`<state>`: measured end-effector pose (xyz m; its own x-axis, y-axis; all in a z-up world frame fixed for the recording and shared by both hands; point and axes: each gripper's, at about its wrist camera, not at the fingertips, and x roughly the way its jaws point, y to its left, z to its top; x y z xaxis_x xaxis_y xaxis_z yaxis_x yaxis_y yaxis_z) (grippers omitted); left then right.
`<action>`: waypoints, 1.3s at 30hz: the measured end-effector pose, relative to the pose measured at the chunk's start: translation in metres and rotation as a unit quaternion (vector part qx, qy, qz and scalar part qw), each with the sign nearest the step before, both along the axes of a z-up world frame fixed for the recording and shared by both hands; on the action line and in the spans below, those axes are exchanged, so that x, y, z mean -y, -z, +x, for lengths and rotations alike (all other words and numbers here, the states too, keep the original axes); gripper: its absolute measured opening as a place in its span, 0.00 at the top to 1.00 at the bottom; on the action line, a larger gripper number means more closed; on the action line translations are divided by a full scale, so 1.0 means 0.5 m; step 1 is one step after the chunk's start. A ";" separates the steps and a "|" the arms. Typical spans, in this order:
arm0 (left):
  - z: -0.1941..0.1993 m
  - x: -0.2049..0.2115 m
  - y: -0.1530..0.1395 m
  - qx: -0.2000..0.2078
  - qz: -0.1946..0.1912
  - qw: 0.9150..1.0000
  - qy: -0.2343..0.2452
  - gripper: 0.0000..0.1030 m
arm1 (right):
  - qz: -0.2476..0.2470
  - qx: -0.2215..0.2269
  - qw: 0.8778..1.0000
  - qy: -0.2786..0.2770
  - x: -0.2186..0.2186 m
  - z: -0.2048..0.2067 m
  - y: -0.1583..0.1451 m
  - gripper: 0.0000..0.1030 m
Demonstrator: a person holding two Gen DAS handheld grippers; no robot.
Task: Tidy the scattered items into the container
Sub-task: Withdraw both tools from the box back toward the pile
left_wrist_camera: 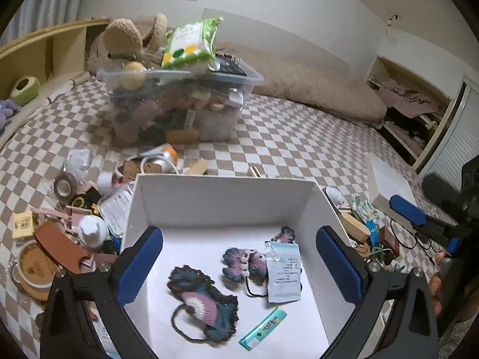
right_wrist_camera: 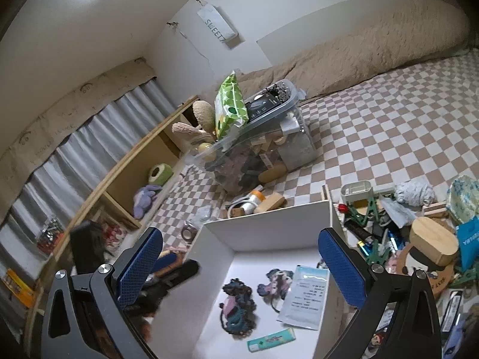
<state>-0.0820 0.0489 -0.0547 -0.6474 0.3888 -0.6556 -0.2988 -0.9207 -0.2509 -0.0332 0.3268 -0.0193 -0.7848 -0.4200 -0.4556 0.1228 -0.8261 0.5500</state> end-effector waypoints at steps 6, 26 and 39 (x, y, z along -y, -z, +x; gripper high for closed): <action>0.010 0.014 -0.014 -0.036 -0.020 0.999 -0.011 0.00 | 0.033 0.009 0.999 0.008 0.009 0.005 0.015 0.00; 0.020 0.035 -0.015 -0.061 -0.056 0.996 -0.019 0.00 | 0.154 0.034 0.987 0.034 0.051 0.009 0.055 0.00; 0.019 0.050 -0.013 -0.062 -0.056 0.996 -0.033 0.00 | 0.174 0.028 0.984 0.037 0.061 0.010 0.056 0.00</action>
